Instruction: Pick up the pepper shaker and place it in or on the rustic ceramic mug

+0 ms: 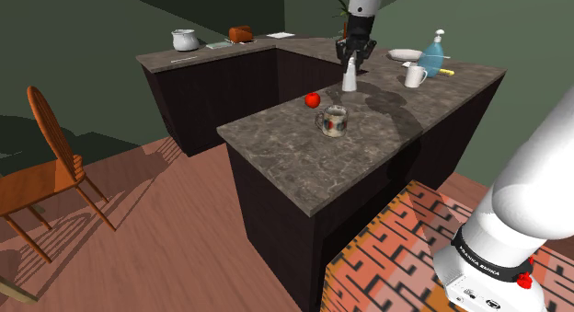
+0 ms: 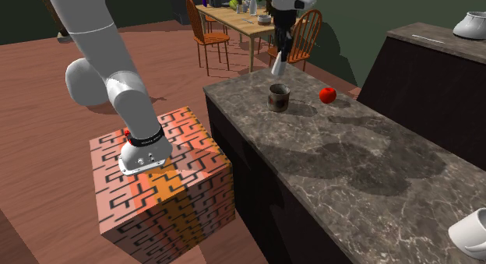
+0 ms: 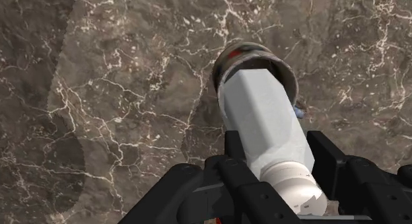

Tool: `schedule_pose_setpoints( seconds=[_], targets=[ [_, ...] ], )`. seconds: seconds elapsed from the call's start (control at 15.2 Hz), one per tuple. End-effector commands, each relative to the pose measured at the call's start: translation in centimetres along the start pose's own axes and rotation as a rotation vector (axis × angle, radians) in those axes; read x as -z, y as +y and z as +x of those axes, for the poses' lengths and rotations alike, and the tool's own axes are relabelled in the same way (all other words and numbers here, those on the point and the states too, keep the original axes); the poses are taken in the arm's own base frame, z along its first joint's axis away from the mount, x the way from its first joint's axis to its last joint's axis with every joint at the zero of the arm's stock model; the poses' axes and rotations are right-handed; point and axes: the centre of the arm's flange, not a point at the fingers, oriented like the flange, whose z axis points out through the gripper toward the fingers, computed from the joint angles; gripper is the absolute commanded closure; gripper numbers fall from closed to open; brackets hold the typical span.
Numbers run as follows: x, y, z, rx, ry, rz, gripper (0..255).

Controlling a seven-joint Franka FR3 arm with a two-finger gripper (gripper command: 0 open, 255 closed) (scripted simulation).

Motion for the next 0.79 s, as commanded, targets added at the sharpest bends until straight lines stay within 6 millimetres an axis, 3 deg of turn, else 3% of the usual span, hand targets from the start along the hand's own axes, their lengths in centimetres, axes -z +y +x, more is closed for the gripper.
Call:
schedule_pose_setpoints(
  seconds=[0.0,0.07,0.73],
  targets=[
    [0.3,-2.4,1.6,0.0,0.0,0.0,255],
    [0.3,-3.4,2.3,0.0,0.0,0.0,255],
    [-5.0,-3.2,1.9,0.0,0.0,0.0,255]
  ],
)
